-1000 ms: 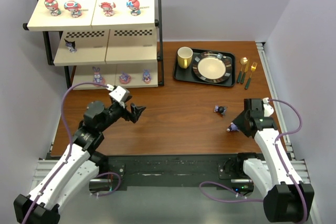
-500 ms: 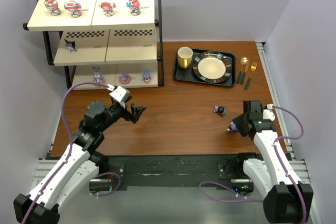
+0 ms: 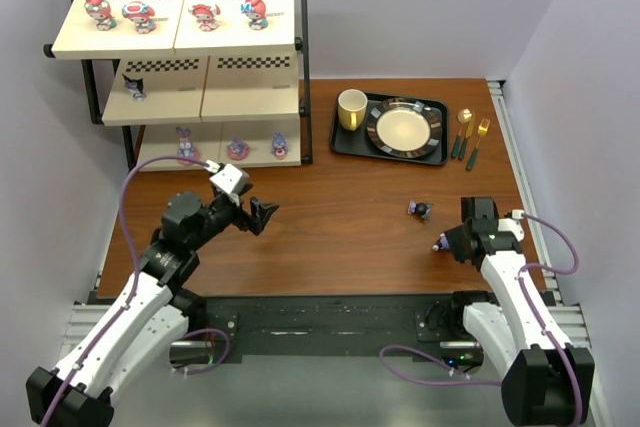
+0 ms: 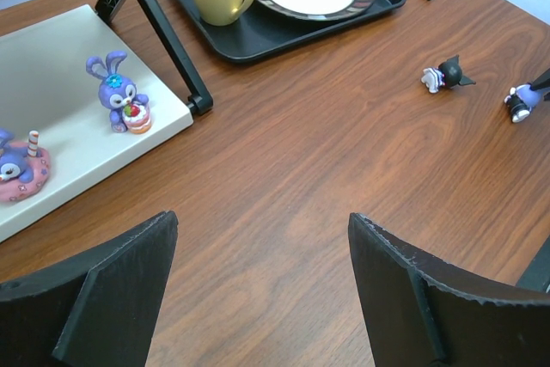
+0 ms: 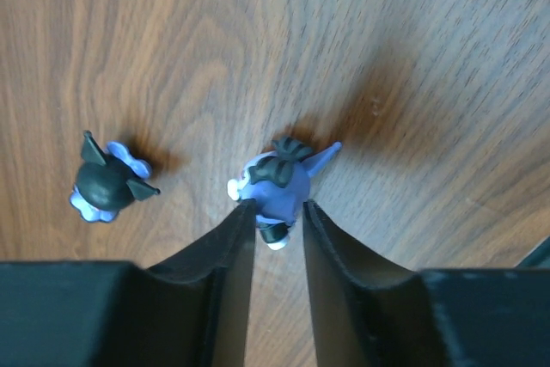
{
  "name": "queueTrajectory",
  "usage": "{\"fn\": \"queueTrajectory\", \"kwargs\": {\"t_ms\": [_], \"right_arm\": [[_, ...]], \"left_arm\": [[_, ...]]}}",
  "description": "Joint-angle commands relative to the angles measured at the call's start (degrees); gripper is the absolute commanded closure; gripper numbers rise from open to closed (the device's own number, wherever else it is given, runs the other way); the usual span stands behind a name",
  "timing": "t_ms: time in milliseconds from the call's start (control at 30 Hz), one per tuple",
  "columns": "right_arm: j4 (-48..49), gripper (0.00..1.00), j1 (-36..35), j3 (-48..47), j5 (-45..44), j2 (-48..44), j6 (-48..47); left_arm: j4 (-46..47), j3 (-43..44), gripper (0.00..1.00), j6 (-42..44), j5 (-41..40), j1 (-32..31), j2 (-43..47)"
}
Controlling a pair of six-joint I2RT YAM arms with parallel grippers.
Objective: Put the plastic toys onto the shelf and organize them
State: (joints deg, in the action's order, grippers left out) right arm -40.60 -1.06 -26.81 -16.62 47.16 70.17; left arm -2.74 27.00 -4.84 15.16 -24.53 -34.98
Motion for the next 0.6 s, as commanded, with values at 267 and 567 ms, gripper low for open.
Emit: {"fn": "queueTrajectory", "kwargs": {"t_ms": [267,567], "right_arm": [[0.8,0.97,0.4,1.1,-3.1,-2.7,0.0],[8.2,1.0,0.1,-1.2,10.8,-2.8,-22.2]], "left_arm": [[0.7,1.8,0.15,1.2,0.8,-0.4,-0.8],[1.0,1.9,0.15,1.2,2.2,-0.4,-2.2]]}}
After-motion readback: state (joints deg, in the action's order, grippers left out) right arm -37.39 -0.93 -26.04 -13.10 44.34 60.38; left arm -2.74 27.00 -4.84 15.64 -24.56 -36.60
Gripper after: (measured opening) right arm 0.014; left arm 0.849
